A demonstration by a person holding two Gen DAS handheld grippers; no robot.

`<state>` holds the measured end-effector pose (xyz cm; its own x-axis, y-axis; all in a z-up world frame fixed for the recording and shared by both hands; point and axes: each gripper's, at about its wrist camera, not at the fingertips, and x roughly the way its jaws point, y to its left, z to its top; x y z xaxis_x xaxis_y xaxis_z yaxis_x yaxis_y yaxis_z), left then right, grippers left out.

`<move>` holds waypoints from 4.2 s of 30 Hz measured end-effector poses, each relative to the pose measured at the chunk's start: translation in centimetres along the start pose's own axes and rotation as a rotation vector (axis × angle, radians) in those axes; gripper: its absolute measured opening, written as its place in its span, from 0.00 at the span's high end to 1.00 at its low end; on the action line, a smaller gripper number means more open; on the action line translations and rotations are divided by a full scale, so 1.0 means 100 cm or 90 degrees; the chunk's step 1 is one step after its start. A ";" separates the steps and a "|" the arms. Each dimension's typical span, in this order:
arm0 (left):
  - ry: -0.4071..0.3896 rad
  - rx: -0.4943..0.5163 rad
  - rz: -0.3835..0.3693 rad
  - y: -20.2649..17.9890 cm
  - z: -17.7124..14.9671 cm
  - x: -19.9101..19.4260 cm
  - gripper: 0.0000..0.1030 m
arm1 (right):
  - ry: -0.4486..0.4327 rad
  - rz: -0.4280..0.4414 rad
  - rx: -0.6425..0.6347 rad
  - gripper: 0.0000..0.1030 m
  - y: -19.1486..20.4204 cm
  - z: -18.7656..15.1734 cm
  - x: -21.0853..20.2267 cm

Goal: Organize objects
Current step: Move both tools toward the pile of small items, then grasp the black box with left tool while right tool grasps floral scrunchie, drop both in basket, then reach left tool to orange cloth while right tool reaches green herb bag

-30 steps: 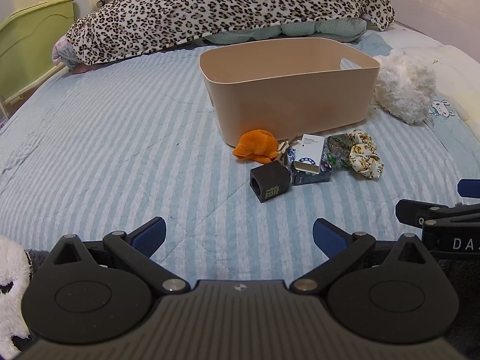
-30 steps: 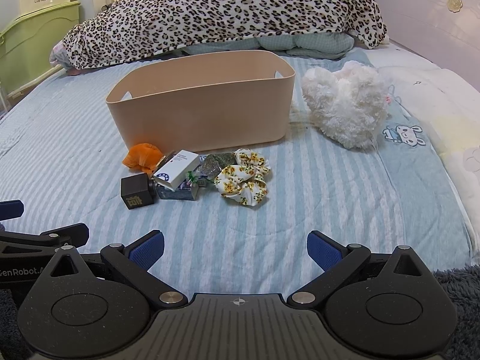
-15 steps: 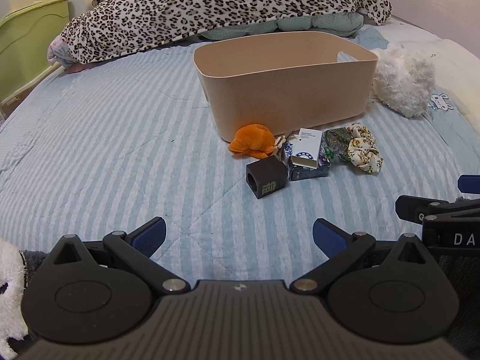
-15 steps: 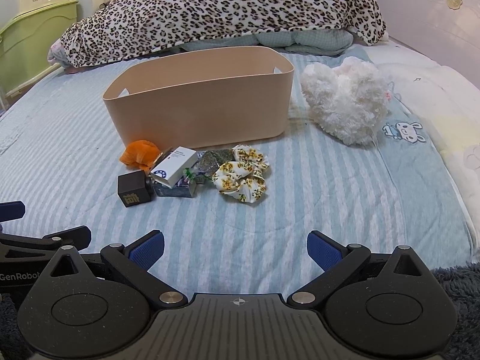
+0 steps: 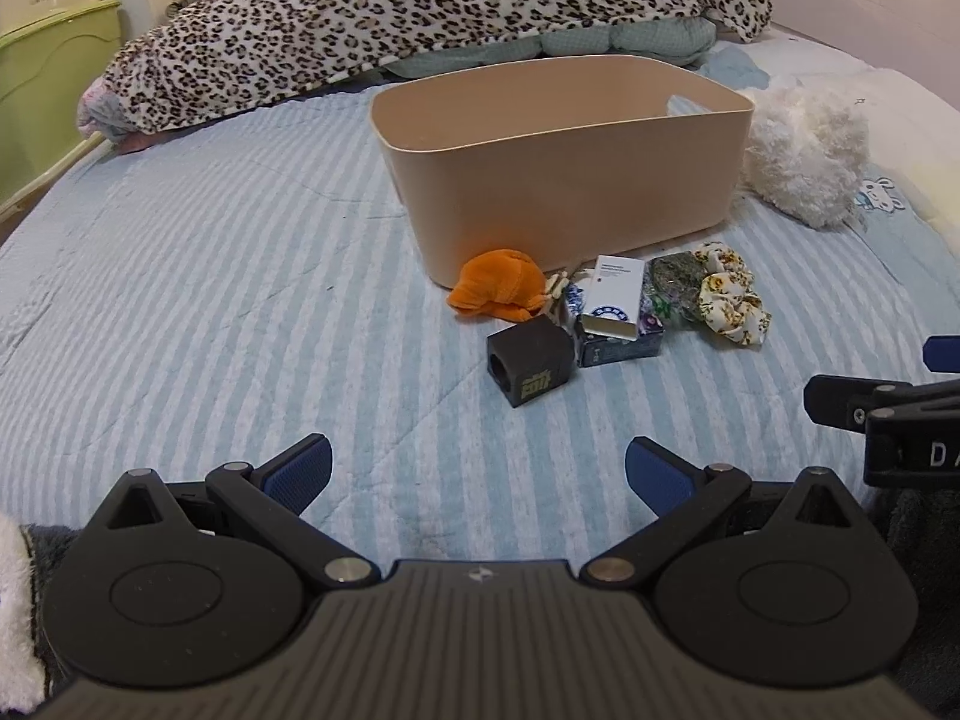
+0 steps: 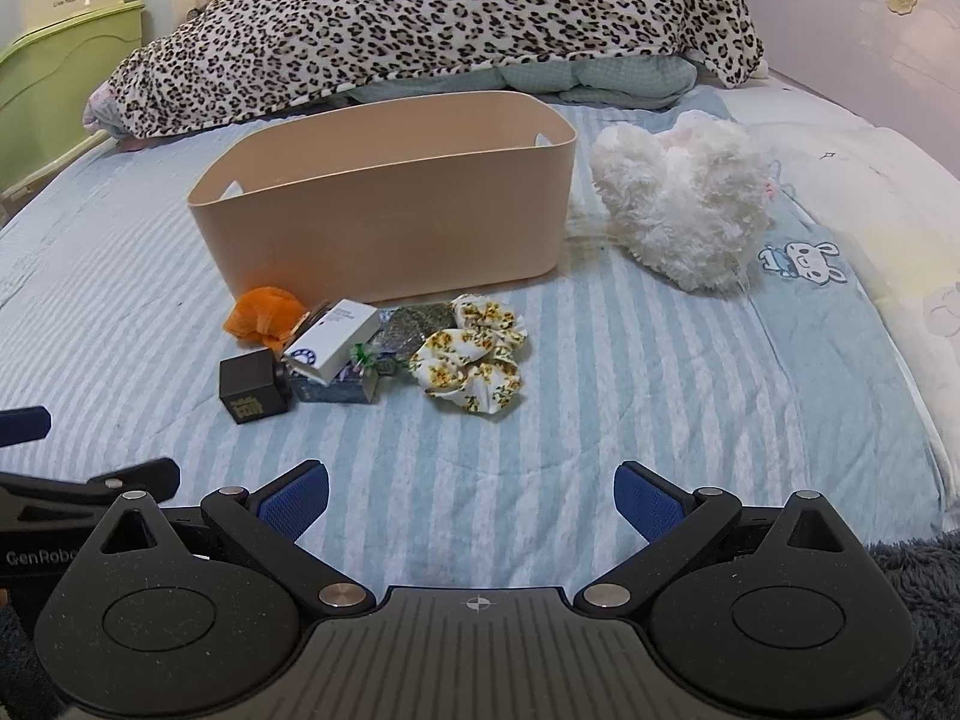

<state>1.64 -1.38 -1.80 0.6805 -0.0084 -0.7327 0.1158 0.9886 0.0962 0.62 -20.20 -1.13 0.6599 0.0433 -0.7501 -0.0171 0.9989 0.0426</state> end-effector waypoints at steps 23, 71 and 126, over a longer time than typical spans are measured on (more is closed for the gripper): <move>0.019 0.052 -0.033 0.008 0.019 0.094 0.00 | 0.042 -0.045 -0.014 0.11 0.011 0.029 0.075; -0.153 0.005 -0.062 0.048 0.105 0.038 0.54 | -0.112 0.001 0.043 0.92 0.004 0.104 0.026; -0.052 0.004 -0.038 0.052 0.105 0.068 0.07 | 0.002 -0.054 -0.095 0.10 0.040 0.091 0.058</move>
<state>14.43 2.08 0.81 0.7292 -0.0799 -0.6796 0.1627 0.9849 0.0588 11.16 -16.07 0.71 0.6616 -0.0419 -0.7487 -0.0722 0.9902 -0.1192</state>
